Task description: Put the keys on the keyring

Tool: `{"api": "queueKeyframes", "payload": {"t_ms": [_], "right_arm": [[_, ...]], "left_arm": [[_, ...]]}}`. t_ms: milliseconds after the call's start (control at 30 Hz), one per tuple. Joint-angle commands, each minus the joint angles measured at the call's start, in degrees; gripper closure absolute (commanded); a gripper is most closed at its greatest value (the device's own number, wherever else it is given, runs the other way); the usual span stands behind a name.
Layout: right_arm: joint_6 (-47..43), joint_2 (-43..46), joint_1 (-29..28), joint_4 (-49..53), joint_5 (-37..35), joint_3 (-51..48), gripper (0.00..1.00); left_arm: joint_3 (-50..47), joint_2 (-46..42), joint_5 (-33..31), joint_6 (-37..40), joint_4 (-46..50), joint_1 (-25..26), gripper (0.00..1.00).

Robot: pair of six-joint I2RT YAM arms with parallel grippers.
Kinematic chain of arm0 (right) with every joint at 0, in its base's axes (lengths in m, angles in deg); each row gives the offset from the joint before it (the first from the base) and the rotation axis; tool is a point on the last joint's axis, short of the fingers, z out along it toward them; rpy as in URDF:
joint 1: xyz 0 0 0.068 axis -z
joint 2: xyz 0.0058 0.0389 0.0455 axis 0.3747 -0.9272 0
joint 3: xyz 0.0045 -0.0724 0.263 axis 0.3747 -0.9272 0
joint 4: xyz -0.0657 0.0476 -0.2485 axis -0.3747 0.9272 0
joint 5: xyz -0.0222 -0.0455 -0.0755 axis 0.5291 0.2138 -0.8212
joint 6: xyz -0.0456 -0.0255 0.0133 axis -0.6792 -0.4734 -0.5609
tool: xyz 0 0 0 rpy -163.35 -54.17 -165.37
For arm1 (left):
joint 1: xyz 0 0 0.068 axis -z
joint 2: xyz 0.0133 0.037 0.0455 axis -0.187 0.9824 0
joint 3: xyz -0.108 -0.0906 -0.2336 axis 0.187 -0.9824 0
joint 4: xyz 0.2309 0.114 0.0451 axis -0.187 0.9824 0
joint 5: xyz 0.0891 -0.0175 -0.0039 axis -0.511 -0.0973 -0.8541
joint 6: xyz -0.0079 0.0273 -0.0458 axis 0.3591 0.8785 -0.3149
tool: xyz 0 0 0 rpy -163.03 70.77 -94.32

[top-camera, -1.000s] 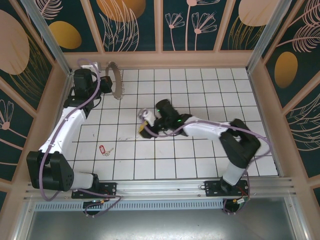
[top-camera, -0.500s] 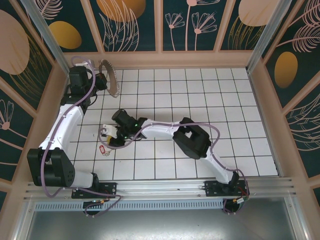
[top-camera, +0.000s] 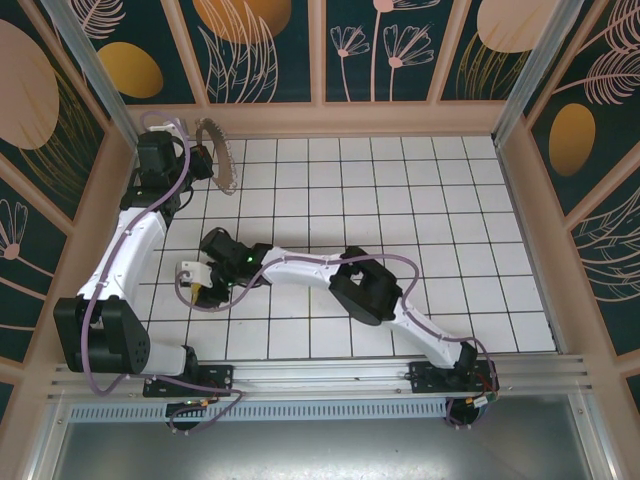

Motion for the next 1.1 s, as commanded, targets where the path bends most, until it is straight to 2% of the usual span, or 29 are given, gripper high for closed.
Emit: {"api": "queueKeyframes", "payload": {"t_ms": [0, 200, 300, 433, 800, 1067], "right_arm": [[-1.82, -2.93, -1.04, 3.75, -0.6, 2.07, 0.7], [-2.5, -2.39, -0.38, 4.49, -4.77, -0.97, 0.72], [-1.97, 0.18, 0.22, 2.38, -6.85, -6.0, 0.76], [0.14, 6.08, 2.74, -2.55, -7.94, -16.77, 0.83], [13.8, 27.73, 16.21, -15.71, -13.09, -55.71, 0.84], [25.05, 39.23, 24.67, -17.97, -21.04, -73.2, 0.85]], "left_arm": [[1.84, -0.46, 0.89, 0.98, -0.83, -0.42, 1.0], [1.56, -0.97, 1.67, 1.01, -0.94, -0.41, 1.0], [1.73, -1.03, 1.96, 1.06, -0.87, -0.48, 1.0], [1.63, -0.9, 3.13, 0.92, -1.03, -0.41, 1.0], [0.27, 1.69, 15.28, -0.12, -3.88, -0.41, 1.0], [-1.28, 3.85, 21.68, -2.65, -5.92, -0.33, 1.0]]}}
